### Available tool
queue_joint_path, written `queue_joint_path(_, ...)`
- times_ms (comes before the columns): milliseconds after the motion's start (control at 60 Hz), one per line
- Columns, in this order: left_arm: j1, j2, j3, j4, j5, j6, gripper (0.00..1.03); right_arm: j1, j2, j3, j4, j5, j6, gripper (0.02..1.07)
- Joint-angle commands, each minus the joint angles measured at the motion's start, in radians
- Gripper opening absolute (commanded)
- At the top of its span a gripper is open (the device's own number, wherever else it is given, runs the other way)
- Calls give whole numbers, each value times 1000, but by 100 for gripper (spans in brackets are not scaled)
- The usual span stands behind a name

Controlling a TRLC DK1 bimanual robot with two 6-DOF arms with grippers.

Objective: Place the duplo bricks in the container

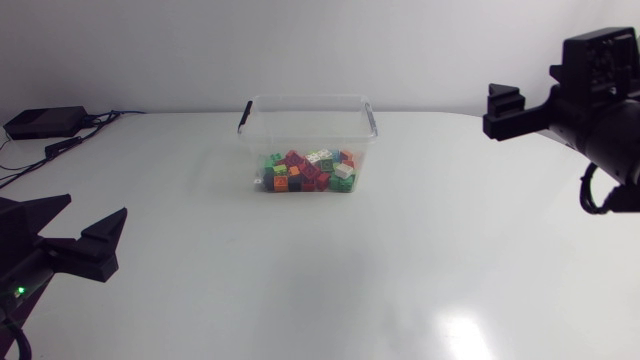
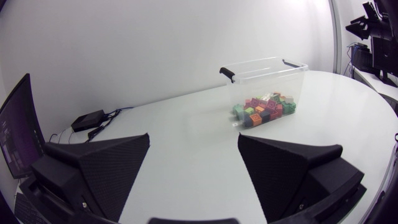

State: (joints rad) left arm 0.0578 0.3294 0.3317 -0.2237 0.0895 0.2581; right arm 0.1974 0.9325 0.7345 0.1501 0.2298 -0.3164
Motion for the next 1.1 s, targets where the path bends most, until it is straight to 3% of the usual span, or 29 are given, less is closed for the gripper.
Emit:
queue_joint_path(0, 11, -9, -28, 20, 4, -19, 99, -33, -72, -70, 23, -4, -18, 102)
queue_joint_path(300, 51, -32, -68, 86, 3, -36, 98, -84, -436, -296, -17, -1, 30, 102)
queue_joint_path(1083, -42, -287, -294, 204, -76, -227, 97, -181, -862, -673, -131, -198, 276, 102)
